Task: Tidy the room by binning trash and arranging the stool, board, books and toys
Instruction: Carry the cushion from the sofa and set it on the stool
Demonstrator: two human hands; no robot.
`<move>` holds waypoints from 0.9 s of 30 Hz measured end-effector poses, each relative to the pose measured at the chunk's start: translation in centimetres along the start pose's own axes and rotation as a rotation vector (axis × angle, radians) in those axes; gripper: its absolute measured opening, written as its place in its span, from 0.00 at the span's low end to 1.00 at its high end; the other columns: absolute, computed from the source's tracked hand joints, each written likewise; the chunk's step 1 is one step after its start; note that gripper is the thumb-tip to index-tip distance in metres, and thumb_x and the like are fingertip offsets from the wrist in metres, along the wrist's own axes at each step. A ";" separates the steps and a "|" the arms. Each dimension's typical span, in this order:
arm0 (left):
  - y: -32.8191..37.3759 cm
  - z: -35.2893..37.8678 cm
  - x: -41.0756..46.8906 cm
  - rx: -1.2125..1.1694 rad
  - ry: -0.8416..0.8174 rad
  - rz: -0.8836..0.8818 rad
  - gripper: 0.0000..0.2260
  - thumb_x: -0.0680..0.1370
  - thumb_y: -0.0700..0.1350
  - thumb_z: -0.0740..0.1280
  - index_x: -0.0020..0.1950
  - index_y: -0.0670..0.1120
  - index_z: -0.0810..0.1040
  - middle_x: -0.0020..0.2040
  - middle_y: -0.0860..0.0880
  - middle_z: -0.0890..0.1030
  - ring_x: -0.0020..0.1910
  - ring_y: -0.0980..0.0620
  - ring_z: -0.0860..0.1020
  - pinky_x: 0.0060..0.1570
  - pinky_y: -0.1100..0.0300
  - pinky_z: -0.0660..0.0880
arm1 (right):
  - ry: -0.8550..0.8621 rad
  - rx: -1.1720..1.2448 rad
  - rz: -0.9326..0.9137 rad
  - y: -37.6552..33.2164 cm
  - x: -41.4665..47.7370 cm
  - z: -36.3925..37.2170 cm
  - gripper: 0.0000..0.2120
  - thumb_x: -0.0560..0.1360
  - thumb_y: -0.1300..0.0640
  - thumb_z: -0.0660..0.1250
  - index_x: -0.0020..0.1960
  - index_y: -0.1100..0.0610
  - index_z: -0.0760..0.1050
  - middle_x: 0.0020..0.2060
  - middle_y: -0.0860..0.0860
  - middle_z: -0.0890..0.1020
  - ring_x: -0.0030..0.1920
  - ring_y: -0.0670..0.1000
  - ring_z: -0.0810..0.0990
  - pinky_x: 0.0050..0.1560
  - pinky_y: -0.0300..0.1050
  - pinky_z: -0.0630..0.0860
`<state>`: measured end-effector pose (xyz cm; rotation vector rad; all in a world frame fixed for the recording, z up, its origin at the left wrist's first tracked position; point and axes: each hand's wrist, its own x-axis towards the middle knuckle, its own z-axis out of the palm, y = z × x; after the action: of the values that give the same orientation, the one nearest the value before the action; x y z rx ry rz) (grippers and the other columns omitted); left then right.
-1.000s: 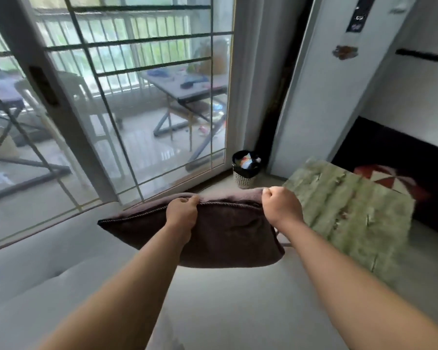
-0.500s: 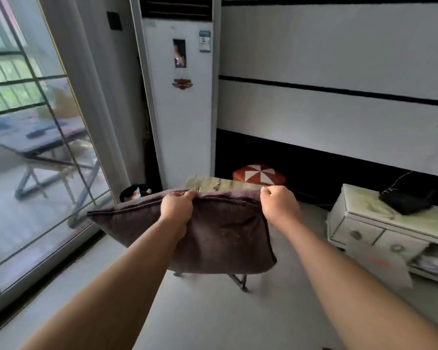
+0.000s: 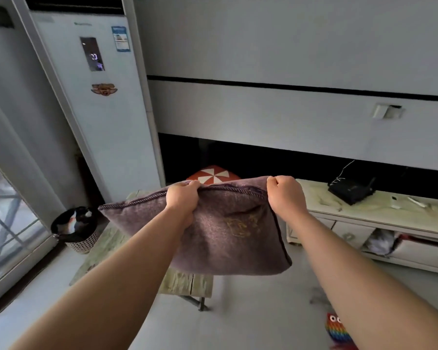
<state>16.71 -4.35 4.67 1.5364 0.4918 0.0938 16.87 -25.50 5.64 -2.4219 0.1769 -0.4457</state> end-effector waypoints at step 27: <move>5.7 21.8 37.9 0.158 0.043 0.018 0.13 0.61 0.56 0.65 0.38 0.50 0.78 0.35 0.44 0.77 0.34 0.46 0.75 0.43 0.42 0.80 | -0.132 0.013 0.016 7.5 40.8 13.3 0.22 0.81 0.53 0.53 0.29 0.57 0.64 0.27 0.51 0.70 0.29 0.50 0.69 0.29 0.44 0.60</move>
<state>60.06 -10.68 -0.03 1.6963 0.5295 0.1039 59.68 -33.16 2.29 -2.4254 0.1355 -0.2777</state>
